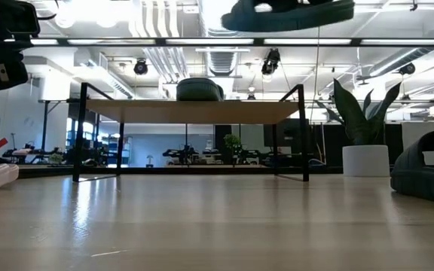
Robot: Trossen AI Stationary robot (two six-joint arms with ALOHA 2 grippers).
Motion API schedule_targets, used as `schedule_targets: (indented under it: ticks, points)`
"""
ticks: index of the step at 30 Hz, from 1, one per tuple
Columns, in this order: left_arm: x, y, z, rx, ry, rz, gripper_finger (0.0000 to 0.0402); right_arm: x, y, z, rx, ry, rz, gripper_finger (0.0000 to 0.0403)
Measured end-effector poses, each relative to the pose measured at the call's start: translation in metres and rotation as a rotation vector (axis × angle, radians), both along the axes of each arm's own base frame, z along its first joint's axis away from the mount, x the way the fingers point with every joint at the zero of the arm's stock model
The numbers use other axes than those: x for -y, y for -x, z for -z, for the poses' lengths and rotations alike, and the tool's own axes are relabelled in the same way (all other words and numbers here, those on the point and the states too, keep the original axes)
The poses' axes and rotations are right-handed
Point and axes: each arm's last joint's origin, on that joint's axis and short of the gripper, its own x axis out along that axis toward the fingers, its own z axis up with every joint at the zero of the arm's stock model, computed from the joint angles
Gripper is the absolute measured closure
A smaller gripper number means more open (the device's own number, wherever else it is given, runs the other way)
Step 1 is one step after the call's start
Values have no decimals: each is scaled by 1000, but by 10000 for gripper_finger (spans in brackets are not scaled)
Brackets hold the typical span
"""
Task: Pick and place slides into the shelf
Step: Put the green slide on the shelf
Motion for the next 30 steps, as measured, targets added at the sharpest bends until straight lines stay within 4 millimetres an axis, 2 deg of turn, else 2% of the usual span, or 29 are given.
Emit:
schedule_targets:
  ticks: [5,8,12,16,18,21,25,30]
  points:
    - [-1,-1,-1,15,-8,-68,217,66,6,-17,49,-78,165,391]
    - [-2,-3,-5,42,-8,-112,217,98,0,-20,40,-155,169,389]
    - [-2,-5,-20,69,-43,-137,223,131,-16,-17,20,-157,150,385]
    - [-2,-8,-46,114,-175,-156,242,163,-8,-14,-25,-226,196,382]
    - [-2,-11,-61,129,-266,-181,255,175,-3,-7,-40,-284,222,381]
    - [-2,-15,-83,125,-422,-235,275,183,-6,4,35,-332,289,381]
    - [-4,-19,-103,9,-640,-293,299,187,-21,17,59,-342,300,380]
    - [-7,-24,-120,-148,-778,-339,329,195,-32,34,87,-350,354,380]
